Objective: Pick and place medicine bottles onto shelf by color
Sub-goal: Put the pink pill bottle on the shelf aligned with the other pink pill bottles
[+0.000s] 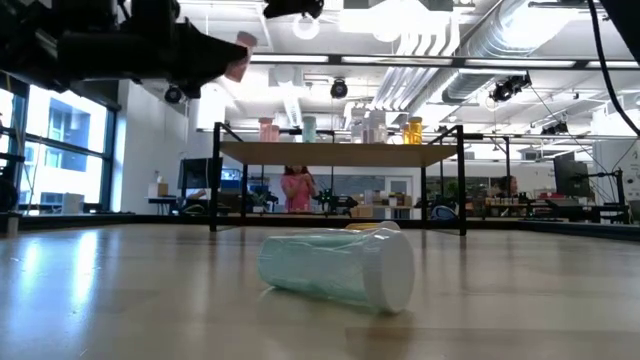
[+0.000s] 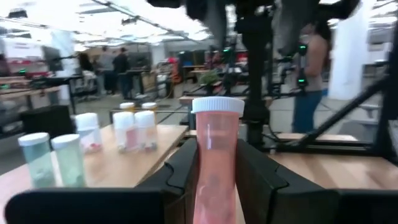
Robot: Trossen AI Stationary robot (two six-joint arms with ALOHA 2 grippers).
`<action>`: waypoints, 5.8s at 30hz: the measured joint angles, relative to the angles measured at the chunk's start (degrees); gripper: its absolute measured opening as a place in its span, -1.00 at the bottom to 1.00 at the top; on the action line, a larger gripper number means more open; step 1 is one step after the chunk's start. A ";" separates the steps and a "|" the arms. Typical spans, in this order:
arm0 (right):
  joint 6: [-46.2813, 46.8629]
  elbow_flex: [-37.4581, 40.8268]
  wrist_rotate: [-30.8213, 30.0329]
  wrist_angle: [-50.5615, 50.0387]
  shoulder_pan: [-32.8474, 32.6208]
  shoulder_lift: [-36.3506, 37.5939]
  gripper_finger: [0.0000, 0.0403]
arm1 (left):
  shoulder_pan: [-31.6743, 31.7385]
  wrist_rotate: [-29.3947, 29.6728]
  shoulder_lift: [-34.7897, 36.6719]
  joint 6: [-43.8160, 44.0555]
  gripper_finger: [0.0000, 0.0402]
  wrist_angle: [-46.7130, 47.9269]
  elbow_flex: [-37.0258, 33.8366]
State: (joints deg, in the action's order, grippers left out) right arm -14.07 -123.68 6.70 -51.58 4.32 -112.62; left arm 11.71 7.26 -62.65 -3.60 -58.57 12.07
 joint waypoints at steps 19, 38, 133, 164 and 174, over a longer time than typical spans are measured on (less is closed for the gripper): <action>-2.96 0.00 0.81 7.31 1.12 -5.80 -0.04 | 1.13 -4.15 1.40 -2.58 -0.62 -0.37 -1.64; -2.48 0.11 0.33 6.56 1.68 -6.91 -0.04 | 1.13 -3.80 1.40 -2.60 -0.62 -1.44 -1.61; 17.61 -7.60 -6.08 6.00 12.60 -3.12 -0.54 | 0.98 8.47 21.13 0.46 0.20 18.23 -1.59; 9.01 -3.85 -2.56 4.26 13.31 -13.32 -0.54 | 1.10 9.81 21.02 -0.22 0.20 24.10 -1.61; 6.54 -3.85 -2.58 4.52 14.30 -14.44 -0.54 | 1.41 10.08 21.02 -0.18 0.20 24.50 -1.61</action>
State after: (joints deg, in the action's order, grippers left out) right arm -7.53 -127.52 4.12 -47.06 18.61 -127.06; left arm 13.12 17.34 -41.63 -3.78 -34.06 10.46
